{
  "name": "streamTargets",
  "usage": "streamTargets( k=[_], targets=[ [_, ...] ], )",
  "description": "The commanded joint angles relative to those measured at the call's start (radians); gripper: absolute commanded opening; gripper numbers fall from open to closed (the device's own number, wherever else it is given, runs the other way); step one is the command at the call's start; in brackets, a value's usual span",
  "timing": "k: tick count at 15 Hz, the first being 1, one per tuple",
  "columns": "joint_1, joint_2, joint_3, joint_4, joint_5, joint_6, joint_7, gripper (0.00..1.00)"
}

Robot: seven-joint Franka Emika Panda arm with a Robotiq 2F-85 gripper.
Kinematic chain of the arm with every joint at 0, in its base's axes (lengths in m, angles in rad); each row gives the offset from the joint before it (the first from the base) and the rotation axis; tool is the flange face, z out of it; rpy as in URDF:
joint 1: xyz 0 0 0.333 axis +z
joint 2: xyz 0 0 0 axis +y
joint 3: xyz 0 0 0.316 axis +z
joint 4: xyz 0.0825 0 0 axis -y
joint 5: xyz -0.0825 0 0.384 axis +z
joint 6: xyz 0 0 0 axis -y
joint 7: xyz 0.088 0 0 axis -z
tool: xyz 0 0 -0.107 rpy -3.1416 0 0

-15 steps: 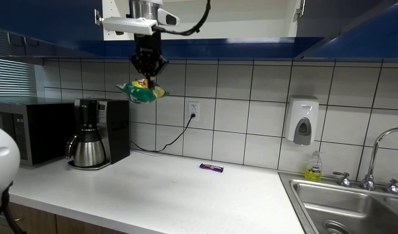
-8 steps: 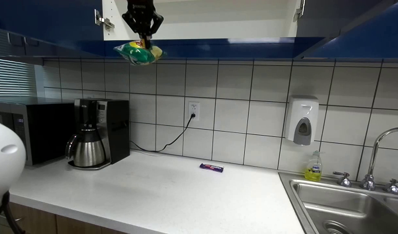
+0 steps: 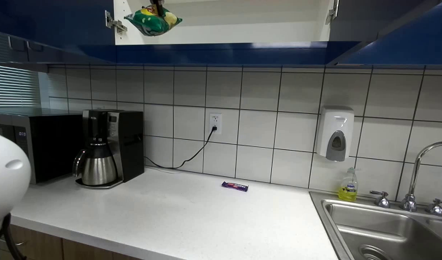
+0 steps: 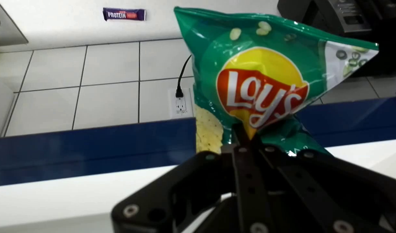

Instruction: Put the green packet in the top cabinet

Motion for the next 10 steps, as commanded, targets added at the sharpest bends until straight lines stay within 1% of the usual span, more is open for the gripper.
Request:
streamTargets(
  k=[1, 10],
  targets=[
    [-0.003, 0.106, 0.006, 0.159, -0.002, -0.019, 0.043, 0.0],
    [-0.009, 0.367, 0.011, 0.426, -0.012, 0.025, 0.085, 0.0]
  ],
)
